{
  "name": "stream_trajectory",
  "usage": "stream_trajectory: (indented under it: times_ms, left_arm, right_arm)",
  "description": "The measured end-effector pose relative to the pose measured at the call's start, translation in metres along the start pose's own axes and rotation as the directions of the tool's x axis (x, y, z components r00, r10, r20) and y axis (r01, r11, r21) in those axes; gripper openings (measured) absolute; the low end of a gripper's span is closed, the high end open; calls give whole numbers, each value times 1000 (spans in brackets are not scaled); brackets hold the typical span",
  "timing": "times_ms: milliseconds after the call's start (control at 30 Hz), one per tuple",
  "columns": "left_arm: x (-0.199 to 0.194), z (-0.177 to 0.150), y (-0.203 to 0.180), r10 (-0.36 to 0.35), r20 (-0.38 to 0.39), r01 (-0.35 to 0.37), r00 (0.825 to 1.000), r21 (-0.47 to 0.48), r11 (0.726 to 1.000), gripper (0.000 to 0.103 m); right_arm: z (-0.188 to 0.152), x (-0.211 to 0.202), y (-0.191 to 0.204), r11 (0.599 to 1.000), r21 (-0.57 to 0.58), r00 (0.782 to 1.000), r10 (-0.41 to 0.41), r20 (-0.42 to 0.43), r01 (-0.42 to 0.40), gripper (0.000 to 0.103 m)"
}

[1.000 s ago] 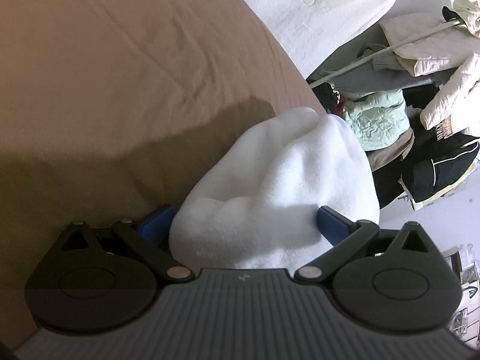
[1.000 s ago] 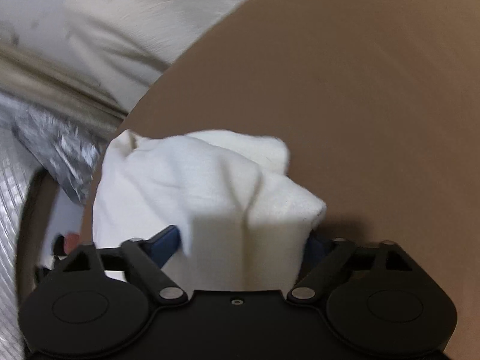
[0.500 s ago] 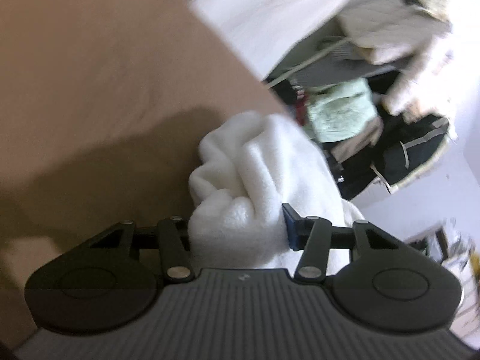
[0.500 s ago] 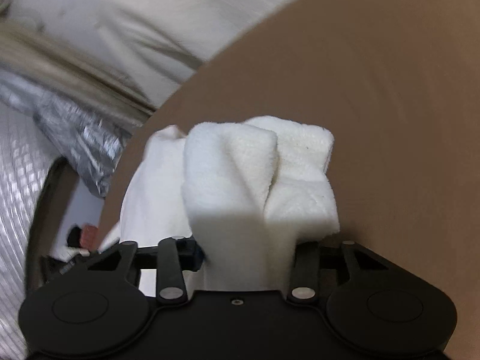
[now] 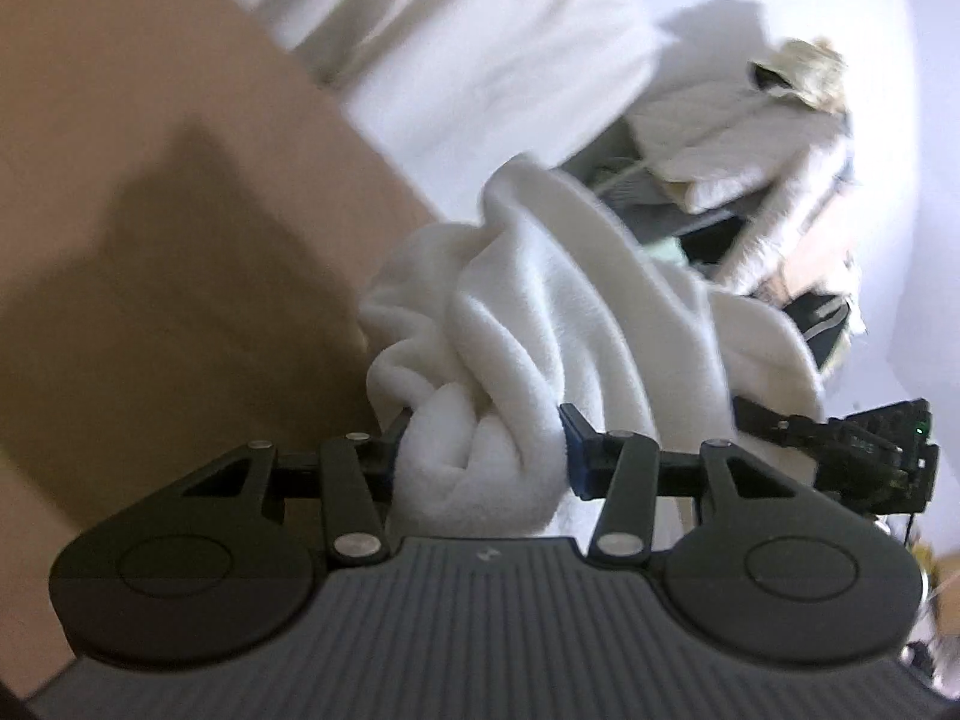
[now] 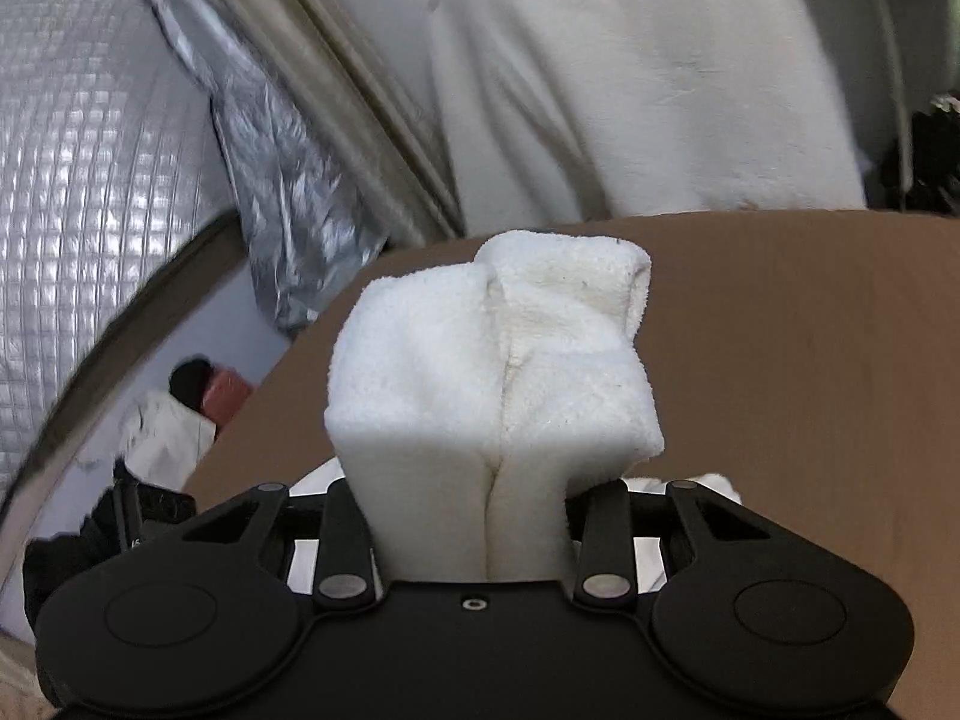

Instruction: Fold clothes

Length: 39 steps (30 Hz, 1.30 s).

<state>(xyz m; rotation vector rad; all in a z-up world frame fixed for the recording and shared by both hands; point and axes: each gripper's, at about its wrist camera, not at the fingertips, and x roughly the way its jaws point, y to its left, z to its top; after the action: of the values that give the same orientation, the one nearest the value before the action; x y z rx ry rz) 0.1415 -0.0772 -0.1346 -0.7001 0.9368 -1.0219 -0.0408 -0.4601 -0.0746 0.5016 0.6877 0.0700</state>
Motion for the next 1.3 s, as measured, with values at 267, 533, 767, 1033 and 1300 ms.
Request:
stream_trajectory:
  times_ms: [267, 533, 767, 1033, 1300]
  left_arm:
    - [40, -6, 8, 247, -86, -242, 965, 66, 968, 58]
    - [45, -4, 26, 275, -70, -278, 959, -44, 960, 80]
    - [66, -12, 63, 119, -130, -146, 984, -215, 966, 90]
    - [89, -31, 72, -56, -197, 2, 979, -267, 964, 64]
    - [73, -17, 25, -14, -101, 10, 995, -38, 999, 50]
  right_arm:
    - [-47, 41, -43, 948, 190, 953, -213, -217, 255, 45]
    - [-86, 10, -132, 875, 438, 978, -178, -108, 207, 61]
    - [-125, 17, -165, 861, 507, 993, 44, -112, 19, 87]
    - [-146, 84, -168, 763, 633, 956, 265, -127, -127, 98]
    - [-81, 82, -80, 985, 173, 977, 59, -206, -23, 46]
